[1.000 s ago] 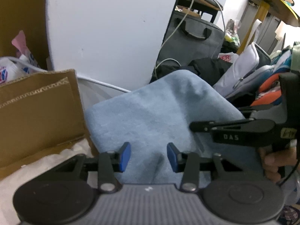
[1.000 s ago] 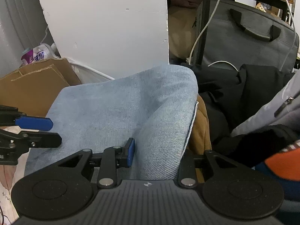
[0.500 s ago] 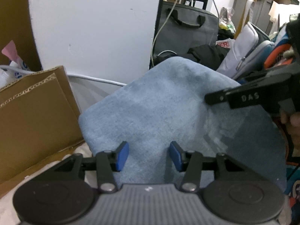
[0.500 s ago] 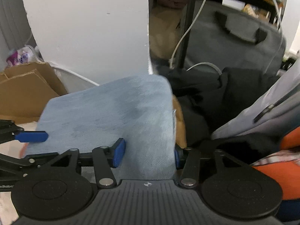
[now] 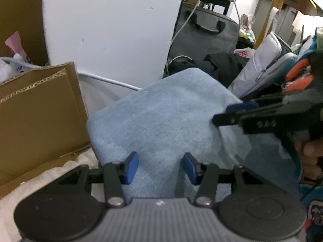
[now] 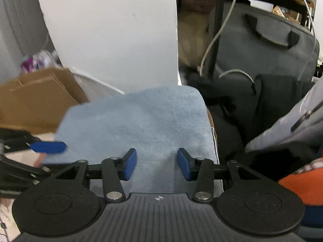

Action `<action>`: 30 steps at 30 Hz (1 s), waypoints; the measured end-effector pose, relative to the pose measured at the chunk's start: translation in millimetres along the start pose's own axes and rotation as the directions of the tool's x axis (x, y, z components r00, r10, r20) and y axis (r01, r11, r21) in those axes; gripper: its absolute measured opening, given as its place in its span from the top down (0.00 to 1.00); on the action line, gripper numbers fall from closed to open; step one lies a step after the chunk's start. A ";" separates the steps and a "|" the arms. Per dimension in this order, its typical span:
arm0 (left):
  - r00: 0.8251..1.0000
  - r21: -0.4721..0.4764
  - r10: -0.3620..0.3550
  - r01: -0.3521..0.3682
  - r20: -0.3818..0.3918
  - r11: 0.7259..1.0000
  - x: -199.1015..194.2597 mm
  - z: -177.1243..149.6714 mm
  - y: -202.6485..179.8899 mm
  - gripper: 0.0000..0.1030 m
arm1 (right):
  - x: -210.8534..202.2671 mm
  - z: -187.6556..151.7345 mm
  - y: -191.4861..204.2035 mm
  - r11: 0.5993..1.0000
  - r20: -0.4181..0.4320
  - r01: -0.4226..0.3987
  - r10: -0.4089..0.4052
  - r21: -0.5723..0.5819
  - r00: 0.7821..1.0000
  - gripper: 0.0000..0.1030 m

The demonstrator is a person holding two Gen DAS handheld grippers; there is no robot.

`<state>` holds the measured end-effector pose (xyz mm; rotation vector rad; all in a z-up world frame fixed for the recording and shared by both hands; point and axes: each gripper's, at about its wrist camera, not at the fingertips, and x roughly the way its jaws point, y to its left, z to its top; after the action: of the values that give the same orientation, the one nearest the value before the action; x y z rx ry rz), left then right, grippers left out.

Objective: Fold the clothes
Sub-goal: 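Lower the blue towel onto the stack and open both grippers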

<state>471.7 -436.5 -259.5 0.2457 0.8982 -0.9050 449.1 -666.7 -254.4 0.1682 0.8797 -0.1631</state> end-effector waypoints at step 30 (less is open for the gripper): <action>0.997 -0.129 0.074 -0.073 0.003 0.989 -2.1 55.8 26.3 0.62 | 42.1 51.3 -14.2 0.998 0.120 0.048 -0.052 0.034 0.991 0.29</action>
<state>523.1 -448.9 -227.5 0.1631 0.9310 -0.7764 511.0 -694.5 -256.0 0.1639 0.7613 -0.2319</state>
